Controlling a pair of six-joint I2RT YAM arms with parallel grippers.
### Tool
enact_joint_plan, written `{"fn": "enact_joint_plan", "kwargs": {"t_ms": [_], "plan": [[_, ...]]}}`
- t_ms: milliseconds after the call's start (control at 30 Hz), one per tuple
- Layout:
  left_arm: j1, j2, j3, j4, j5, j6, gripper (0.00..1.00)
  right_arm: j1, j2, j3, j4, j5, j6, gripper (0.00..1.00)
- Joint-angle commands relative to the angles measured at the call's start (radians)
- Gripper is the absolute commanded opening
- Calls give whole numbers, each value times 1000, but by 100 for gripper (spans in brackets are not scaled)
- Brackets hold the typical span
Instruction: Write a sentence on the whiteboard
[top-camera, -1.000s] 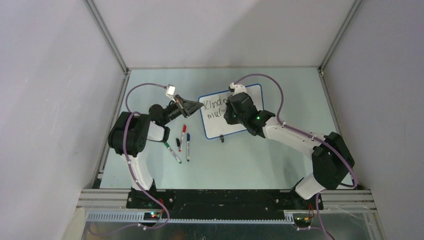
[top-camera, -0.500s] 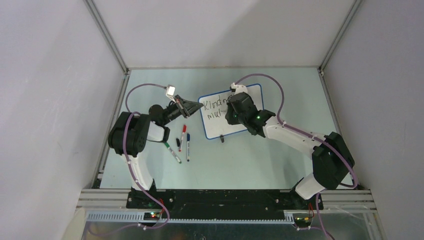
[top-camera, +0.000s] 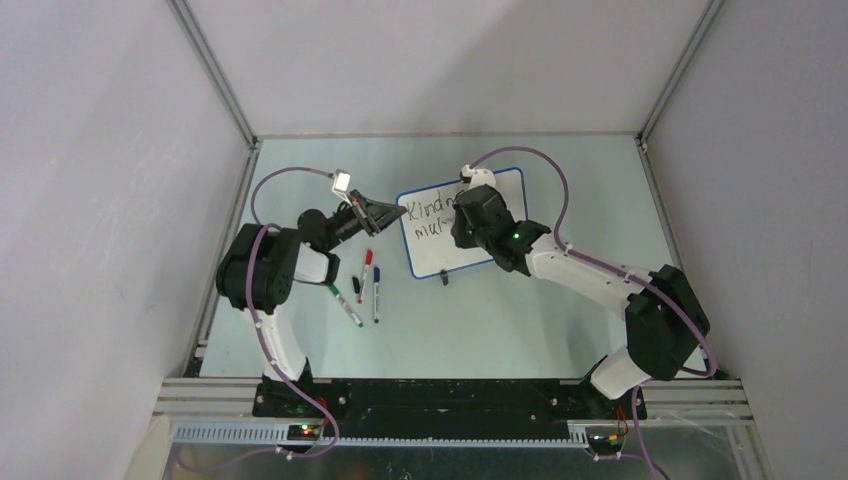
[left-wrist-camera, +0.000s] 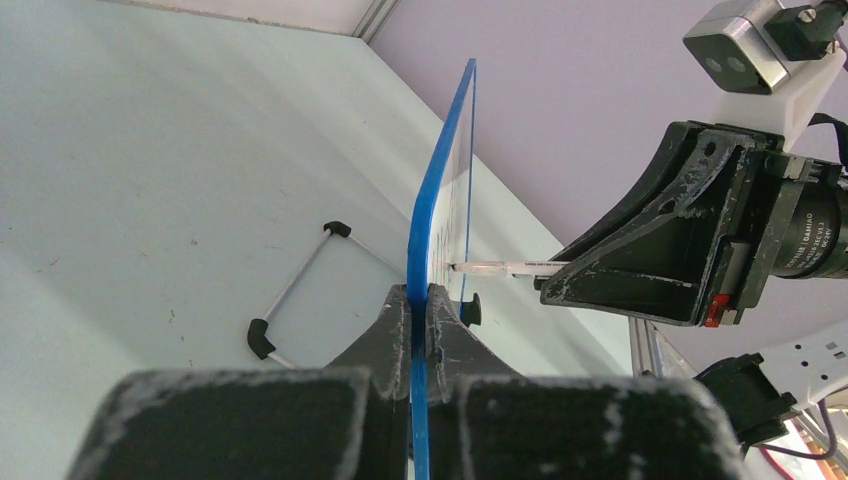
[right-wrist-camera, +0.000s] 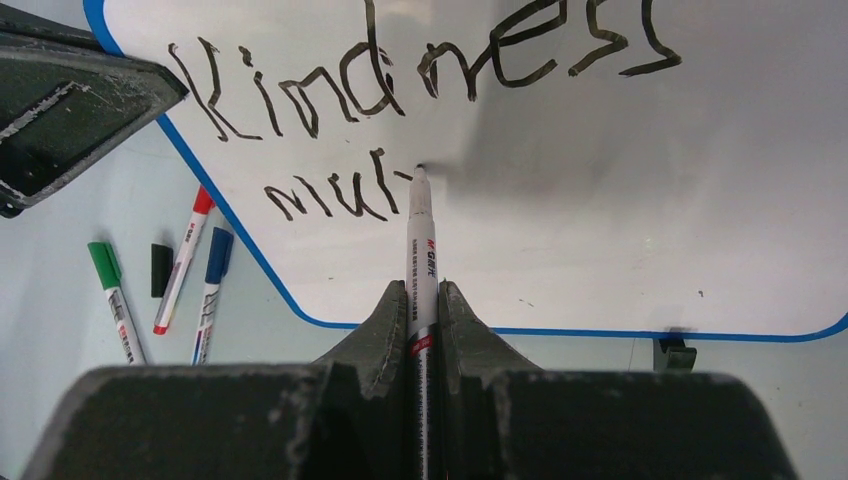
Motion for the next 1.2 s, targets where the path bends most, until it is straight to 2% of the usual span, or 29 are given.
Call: {"fn": "enact_joint_plan", "kwargs": {"t_ms": [0,700,1167], "plan": [[8,-51,-7,53,-1,38,0,12,-43,8,52,28,-16,0],[7,-51,-8,53,-2,38,0,-2,-32,9,83,15,-21,0],[8,-51,-6,53,-1,38,0,-7,-2,31,36,-8,-11,0]]}}
